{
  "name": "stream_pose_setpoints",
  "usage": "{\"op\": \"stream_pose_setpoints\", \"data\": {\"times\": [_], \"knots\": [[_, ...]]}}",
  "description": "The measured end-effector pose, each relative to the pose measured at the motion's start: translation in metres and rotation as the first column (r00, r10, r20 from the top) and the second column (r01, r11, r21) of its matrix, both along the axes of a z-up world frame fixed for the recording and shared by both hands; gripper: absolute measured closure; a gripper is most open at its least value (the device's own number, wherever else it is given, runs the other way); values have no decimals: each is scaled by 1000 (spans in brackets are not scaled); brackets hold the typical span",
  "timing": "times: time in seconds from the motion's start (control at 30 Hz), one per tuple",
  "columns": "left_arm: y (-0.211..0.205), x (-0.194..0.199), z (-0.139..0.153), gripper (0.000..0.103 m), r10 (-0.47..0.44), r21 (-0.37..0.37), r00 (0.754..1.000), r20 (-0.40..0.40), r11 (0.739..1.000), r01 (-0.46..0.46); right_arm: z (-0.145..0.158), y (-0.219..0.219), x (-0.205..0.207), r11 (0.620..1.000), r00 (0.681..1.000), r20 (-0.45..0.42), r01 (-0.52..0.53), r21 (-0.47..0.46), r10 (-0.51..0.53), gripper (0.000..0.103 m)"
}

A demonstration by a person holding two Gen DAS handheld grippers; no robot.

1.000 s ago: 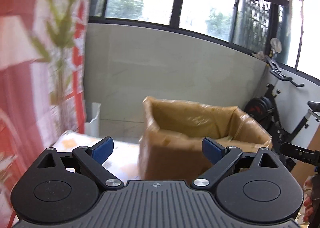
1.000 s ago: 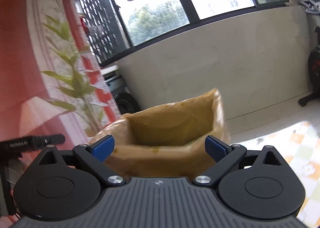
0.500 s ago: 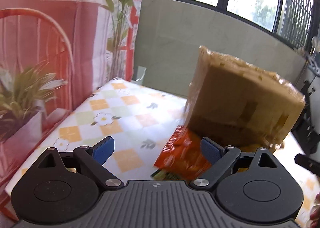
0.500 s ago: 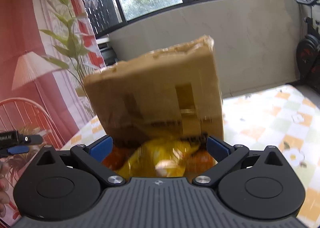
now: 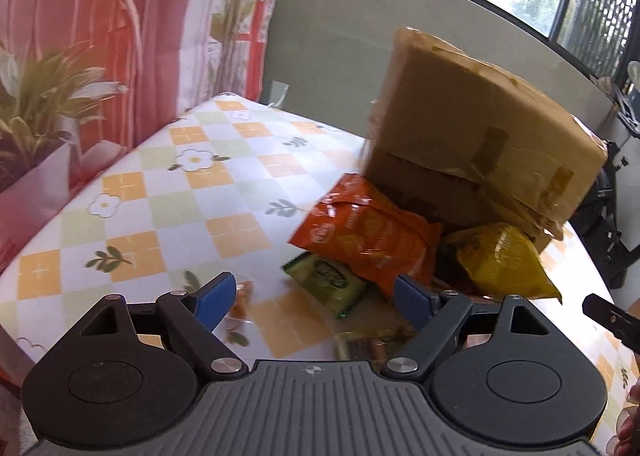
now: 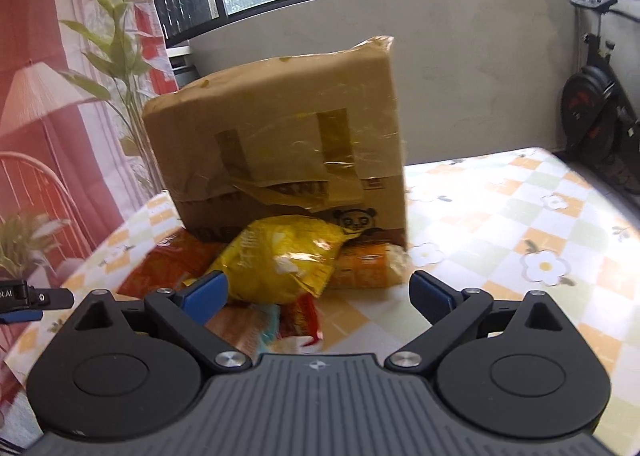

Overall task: Organize snacks
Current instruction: 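Lower both tools back toward the snack pile, then grasp small wrapped candy with left tool while right tool grasps bread packet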

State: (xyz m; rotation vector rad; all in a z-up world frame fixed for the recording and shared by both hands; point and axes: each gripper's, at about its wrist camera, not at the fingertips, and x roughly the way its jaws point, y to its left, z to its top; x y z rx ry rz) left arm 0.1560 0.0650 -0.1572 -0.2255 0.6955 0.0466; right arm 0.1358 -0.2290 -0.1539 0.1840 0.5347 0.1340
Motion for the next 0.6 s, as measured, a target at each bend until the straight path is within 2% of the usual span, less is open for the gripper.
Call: {"op": "stream_pose_setpoints", "data": {"times": [0.07,0.13,0.3,0.43,0.5,0.6], "knots": [[-5,-2,-2,16,-10,5,1000,2,1000,10,-2,-3,-4,1000,1000,2,4,-23,-4,11],[-10,0,-6,16,-14,7,1000,-5,1000,14,-5,-5,-6,999,1000,-11,3,-39,-4,21],[-12,1,-10,20,-12,16,1000,-8,1000,13,-12,-8,-4,999,999,-39,-26,-37,24,39],[3,3,-10,22,5,9,1000,-9,1000,-5,-23,-1,4,998,996,-79,-52,-23,50,46],[14,8,-9,23,3,-12,1000,-25,1000,-3,-29,6,7,997,992,-104,-75,-30,72,47],[37,13,-7,24,22,-59,1000,-4,998,-22,-41,14,11,993,984,-149,-110,-50,101,46]]}}
